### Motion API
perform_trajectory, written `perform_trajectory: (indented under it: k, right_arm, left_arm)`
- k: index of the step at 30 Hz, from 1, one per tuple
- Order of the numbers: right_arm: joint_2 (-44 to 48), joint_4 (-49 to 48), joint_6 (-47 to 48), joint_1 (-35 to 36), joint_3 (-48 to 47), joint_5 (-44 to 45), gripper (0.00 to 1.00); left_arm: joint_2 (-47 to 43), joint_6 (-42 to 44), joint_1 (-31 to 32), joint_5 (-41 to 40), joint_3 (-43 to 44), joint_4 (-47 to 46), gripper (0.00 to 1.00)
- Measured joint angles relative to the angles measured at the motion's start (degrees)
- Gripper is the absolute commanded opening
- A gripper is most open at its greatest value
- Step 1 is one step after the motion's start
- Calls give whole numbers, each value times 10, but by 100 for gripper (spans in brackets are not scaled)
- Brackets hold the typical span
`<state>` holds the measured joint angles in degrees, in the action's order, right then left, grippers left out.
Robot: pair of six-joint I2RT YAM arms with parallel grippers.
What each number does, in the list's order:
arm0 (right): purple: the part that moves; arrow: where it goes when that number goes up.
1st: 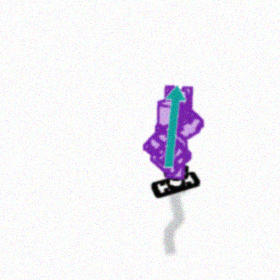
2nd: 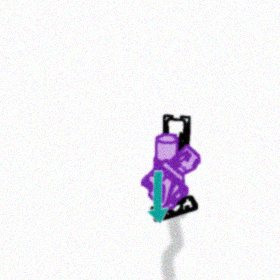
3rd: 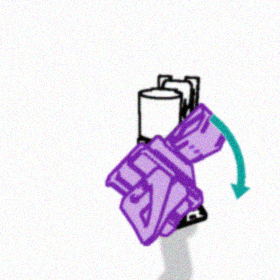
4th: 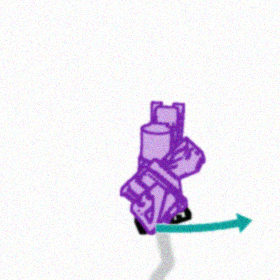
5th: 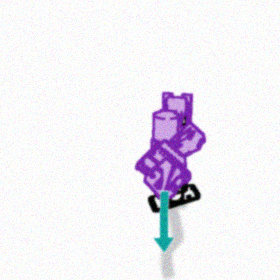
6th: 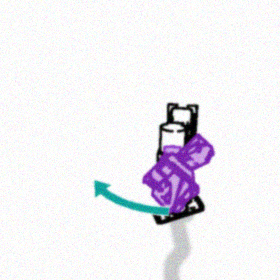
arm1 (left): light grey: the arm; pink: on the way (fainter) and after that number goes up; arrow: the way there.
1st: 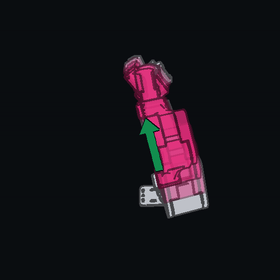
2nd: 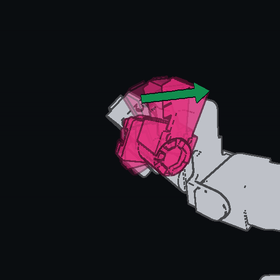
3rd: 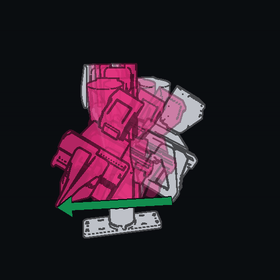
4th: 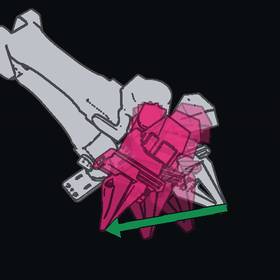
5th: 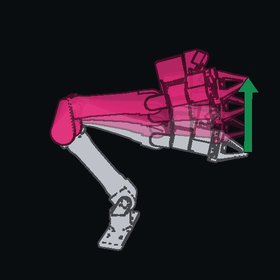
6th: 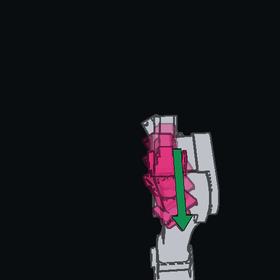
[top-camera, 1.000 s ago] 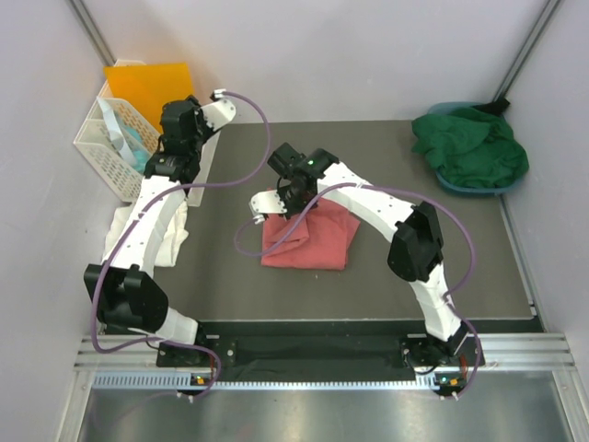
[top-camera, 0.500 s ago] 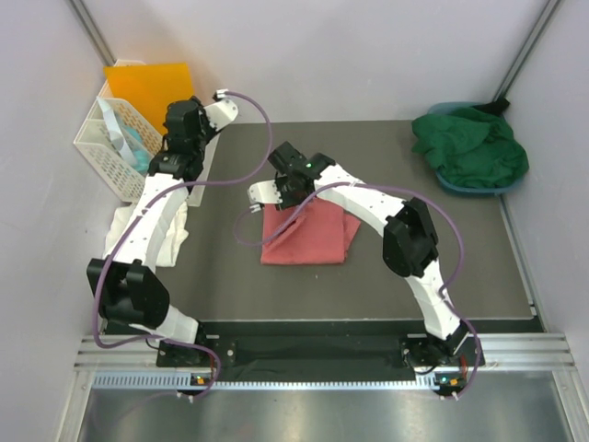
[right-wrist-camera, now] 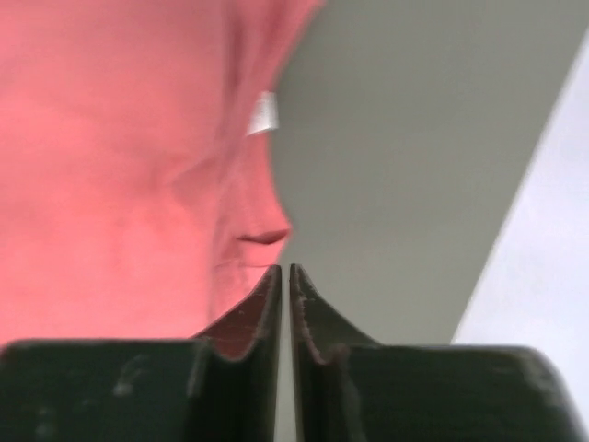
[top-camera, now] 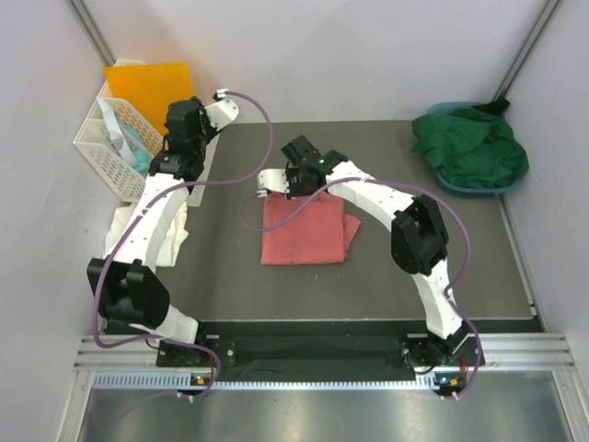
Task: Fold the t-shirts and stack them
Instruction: Fold the long partially folded tshirt into a neat square
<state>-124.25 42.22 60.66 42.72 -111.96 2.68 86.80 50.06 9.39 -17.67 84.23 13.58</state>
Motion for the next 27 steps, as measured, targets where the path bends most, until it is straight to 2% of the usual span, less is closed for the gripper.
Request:
perform_trajectory:
  k: [7, 15, 21, 27]
  right_arm:
    - [1, 123, -13, -3, -23, -134, 0]
    - [-85, 131, -39, -2, -93, -185, 0]
    - [-122, 84, -53, 0, -104, -177, 0]
    - [-119, -61, -66, 3, -27, -130, 0]
  left_arm:
    - [-1, 0, 1, 2, -14, 0, 54]
    - [-7, -4, 1, 2, -53, -1, 54]
    - [-14, 2, 1, 0, -57, -5, 53]
    - [-20, 7, 1, 0, -57, -8, 53]
